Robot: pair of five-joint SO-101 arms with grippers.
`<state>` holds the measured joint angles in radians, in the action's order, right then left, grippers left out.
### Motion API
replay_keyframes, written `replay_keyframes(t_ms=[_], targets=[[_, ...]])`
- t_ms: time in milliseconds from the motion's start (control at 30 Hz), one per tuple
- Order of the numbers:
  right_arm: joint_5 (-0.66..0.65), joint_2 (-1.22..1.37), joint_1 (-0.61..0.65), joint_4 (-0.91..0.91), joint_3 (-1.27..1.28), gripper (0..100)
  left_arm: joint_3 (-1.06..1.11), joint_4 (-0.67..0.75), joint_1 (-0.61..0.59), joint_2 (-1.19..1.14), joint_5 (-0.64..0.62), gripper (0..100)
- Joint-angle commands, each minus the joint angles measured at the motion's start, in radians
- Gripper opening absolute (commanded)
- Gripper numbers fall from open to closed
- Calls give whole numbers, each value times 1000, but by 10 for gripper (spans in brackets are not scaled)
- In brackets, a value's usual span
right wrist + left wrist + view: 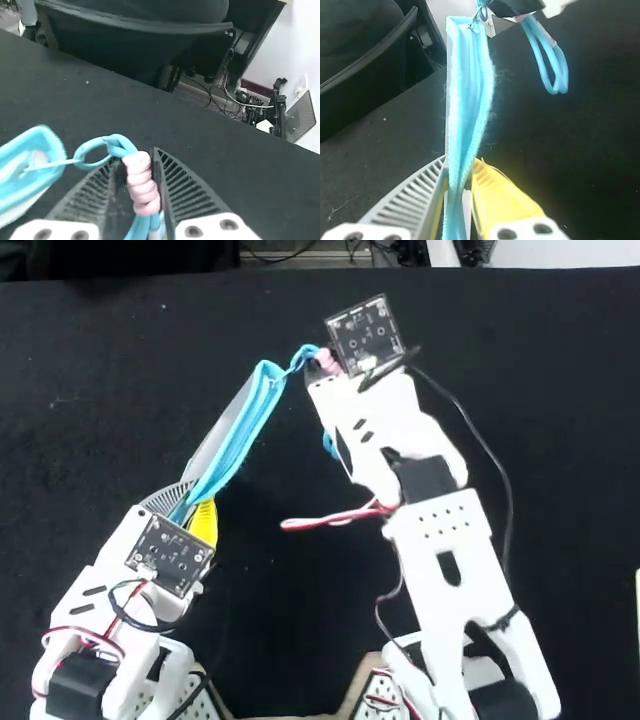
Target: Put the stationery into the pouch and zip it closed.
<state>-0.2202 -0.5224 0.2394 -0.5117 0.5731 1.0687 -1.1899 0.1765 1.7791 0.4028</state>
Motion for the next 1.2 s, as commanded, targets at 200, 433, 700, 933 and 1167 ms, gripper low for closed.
replay_keyframes(t_ms=[200, 433, 700, 933, 1167], targets=[[12, 93, -121, 43, -93, 11, -41, -15, -5, 3, 0, 29], [5, 88, -127, 51, -97, 11, -41, -15, -5, 3, 2, 29], [3, 88, -127, 51, -97, 11, -41, -21, -5, 3, 2, 29], [3, 88, -157, 75, -97, 11, -42, -43, -5, 3, 3, 29], [6, 81, -166, 48, -94, 11, -42, -41, -5, 3, 3, 29]])
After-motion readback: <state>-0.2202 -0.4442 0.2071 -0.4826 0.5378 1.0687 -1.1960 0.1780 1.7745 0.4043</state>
